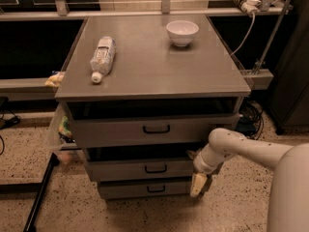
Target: Open middle drawer
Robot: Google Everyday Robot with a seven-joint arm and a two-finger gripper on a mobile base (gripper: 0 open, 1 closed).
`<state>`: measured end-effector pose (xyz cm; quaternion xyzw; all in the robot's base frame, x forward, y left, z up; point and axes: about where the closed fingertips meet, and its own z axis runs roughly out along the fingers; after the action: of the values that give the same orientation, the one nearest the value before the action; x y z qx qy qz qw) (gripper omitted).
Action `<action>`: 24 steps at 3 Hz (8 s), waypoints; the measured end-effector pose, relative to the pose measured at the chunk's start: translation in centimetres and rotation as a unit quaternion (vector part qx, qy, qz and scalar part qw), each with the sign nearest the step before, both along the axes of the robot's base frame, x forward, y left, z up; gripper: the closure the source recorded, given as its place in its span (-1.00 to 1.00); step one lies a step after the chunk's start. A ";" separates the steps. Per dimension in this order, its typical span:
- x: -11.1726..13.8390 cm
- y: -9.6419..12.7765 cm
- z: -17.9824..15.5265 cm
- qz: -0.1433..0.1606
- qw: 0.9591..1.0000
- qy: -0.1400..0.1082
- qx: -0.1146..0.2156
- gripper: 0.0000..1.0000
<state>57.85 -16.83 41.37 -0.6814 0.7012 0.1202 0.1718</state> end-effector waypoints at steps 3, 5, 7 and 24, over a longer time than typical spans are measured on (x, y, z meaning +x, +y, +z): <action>-7.5 -0.4 3.9 0.025 0.996 0.088 0.002 -1.00; -11.7 -0.8 6.5 0.023 0.999 0.041 0.026 -1.00; -10.7 -0.7 9.0 0.002 0.988 -0.143 0.054 -1.00; -2.8 0.7 0.0 0.042 0.999 0.027 0.002 -1.00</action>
Offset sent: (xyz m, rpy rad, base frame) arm -0.0783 -0.0057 0.0651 -0.0138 0.1459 0.0566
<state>55.06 -16.08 41.40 -0.7063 0.6762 0.1474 0.1491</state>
